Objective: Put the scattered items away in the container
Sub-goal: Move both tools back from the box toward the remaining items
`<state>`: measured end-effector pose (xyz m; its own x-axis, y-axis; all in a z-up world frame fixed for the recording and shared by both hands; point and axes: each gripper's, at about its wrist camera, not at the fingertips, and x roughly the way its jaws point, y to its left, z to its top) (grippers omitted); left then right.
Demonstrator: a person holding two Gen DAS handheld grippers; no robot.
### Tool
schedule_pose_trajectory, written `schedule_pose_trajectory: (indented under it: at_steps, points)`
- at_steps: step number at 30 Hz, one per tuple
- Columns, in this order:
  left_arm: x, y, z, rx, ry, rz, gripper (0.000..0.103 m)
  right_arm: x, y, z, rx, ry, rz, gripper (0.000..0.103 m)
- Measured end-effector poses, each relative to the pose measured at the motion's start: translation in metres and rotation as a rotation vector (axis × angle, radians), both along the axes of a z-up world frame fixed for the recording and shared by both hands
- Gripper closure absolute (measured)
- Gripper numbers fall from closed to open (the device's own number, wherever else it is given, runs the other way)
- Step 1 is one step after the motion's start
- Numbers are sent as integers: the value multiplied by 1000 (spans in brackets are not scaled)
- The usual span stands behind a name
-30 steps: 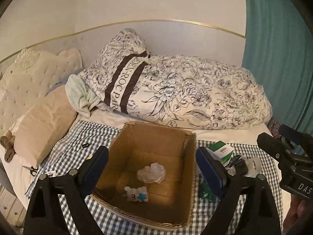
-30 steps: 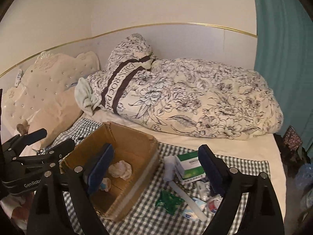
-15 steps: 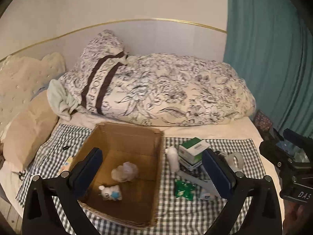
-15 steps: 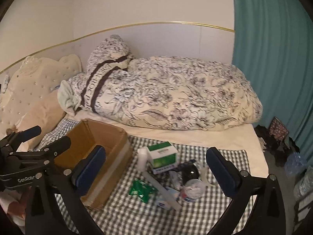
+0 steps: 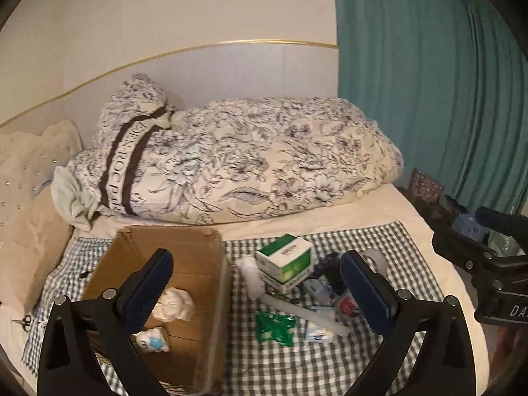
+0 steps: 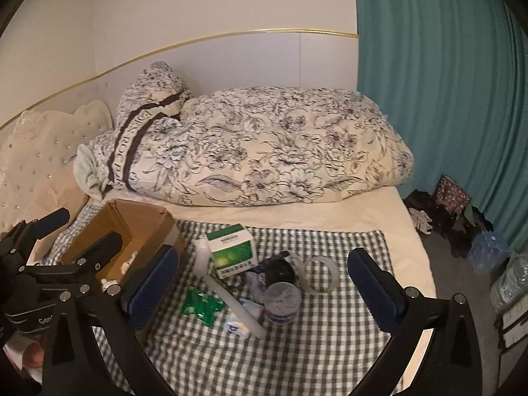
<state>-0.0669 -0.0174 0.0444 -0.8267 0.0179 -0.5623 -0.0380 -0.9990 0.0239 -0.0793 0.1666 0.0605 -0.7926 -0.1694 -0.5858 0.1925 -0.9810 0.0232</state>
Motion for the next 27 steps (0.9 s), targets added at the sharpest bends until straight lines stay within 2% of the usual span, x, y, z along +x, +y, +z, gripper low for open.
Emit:
schedule_pose_trajectory:
  at_steps: [5, 9, 12, 21, 27]
  points:
    - [-4, 9, -13, 24, -29, -18, 0, 1, 14, -4, 0, 3, -18, 0]
    - [-15, 16, -27, 60, -93, -31, 0, 1, 20, -12, -2, -13, -35, 0]
    - [-18, 17, -34, 79, -110, -32, 0, 2, 23, -21, -3, -25, -31, 0]
    - [-19, 25, -58, 34, -90, -50, 0, 2, 33, -46, 12, -36, -46, 0]
    - [-25, 35, -83, 38, -124, -85, 0, -2, 38, -65, 19, -53, -36, 0]
